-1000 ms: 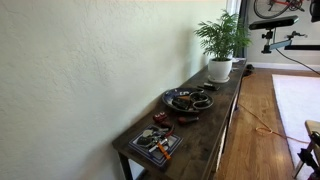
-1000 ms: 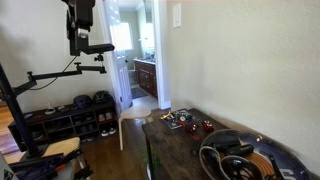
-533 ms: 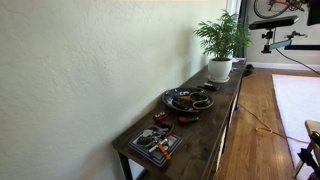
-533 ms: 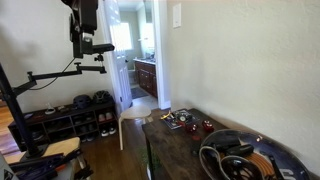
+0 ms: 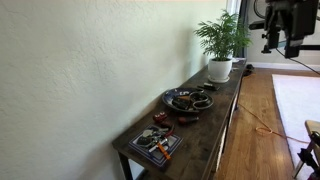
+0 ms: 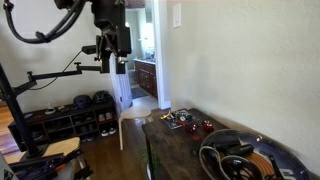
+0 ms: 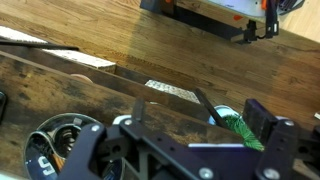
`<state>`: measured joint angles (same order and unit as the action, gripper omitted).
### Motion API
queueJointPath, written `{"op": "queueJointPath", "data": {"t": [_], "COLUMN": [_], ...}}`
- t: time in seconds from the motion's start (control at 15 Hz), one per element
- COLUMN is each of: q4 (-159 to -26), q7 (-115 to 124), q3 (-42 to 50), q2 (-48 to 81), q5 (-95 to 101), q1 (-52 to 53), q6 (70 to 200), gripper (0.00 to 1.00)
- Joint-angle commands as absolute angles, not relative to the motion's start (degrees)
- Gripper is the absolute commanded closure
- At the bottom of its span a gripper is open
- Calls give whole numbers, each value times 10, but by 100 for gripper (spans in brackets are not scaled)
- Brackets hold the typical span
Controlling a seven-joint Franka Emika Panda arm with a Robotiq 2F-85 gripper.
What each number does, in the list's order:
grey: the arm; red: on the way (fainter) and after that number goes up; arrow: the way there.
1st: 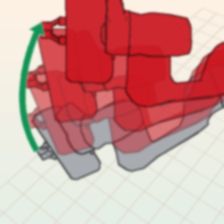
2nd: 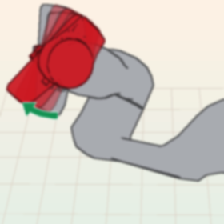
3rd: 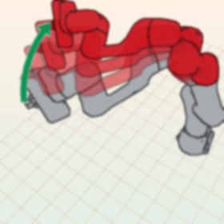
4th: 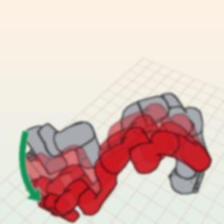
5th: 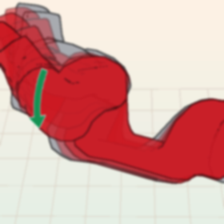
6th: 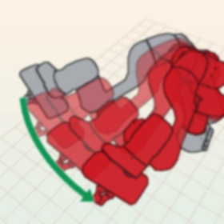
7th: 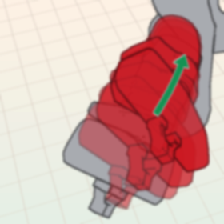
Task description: Move the object to the black plate
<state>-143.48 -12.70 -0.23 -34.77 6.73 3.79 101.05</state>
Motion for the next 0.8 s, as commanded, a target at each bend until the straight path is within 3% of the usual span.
{"op": "queueJointPath", "data": {"t": [0.0,0.73], "q4": [-1423,-1383], "q7": [-154,-161], "q3": [12,4], "q2": [-282,-191], "q5": [71,67], "q1": [42,36], "q6": [1065,1103], "gripper": [0,0]}}
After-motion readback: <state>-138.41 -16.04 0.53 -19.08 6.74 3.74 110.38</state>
